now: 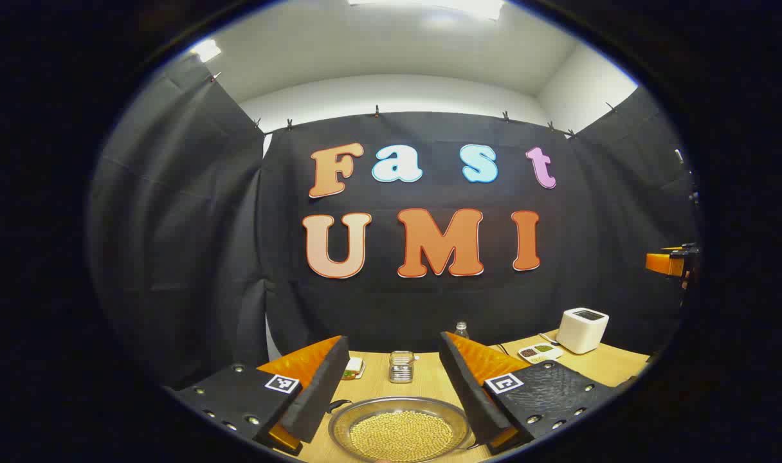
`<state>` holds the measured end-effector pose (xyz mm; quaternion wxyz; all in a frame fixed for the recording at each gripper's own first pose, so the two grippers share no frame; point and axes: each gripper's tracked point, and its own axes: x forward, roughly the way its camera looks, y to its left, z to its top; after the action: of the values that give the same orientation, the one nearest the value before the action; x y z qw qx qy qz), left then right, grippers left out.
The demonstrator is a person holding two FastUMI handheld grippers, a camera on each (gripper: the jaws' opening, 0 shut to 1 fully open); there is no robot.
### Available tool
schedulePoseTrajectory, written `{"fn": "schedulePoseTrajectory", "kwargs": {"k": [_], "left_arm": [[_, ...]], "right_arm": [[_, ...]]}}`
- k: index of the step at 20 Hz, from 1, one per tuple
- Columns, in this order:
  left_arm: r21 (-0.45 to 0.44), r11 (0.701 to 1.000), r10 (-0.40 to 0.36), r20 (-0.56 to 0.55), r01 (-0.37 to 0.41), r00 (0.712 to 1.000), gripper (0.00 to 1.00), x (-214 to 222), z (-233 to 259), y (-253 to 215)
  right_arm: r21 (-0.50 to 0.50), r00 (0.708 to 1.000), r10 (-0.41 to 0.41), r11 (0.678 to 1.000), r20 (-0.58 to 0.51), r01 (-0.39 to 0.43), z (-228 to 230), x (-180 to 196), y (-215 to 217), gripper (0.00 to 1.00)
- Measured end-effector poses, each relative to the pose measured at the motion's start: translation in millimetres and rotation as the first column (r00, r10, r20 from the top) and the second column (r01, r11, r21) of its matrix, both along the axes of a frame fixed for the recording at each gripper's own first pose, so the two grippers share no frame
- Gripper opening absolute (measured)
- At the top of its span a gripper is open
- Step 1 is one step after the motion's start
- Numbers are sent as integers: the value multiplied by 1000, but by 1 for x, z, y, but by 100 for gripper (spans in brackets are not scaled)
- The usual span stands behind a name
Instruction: First push the handle of the pot to place it horizontally, then grasp the pot with both hands and set it on the induction cooktop.
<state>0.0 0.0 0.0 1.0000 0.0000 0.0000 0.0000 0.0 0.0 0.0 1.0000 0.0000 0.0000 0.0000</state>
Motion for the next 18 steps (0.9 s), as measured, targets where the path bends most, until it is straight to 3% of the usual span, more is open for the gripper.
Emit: {"fn": "schedulePoseTrajectory", "kwargs": {"k": [5, 6, 8, 11, 12, 13, 18], "left_arm": [[-11, 1000, 8, -15, -8, 1000, 91, 3, -3, 2], [-8, 1000, 11, -15, -11, 1000, 91, 3, -3, 4], [-6, 1000, 12, -17, -12, 1000, 91, 4, -3, 4], [-7, 1000, 13, -8, -13, 1000, 89, 4, 1, 2], [-6, 1000, 8, -10, -8, 1000, 91, 4, 1, 0], [-6, 1000, 4, -14, -4, 1000, 89, 4, 0, -1], [-17, 1000, -7, -40, 6, 999, 89, 7, -8, -3]], "right_arm": [[6, 1000, 15, 1000, 1, -15, 4, 1, 0, 95], [7, 1000, 15, 1000, 3, -15, 4, 2, -2, 100], [18, 1000, 11, 1000, -2, -11, 3, 2, -6, 95], [32, 1000, -9, 999, -4, 9, 4, 5, -15, 95], [36, 1000, -11, 999, -7, 11, 3, 4, -17, 100], [39, 1000, -11, 999, -9, 11, 4, 5, -18, 95], [40, 1000, -7, 999, -24, 8, 2, 4, -24, 95]]}}
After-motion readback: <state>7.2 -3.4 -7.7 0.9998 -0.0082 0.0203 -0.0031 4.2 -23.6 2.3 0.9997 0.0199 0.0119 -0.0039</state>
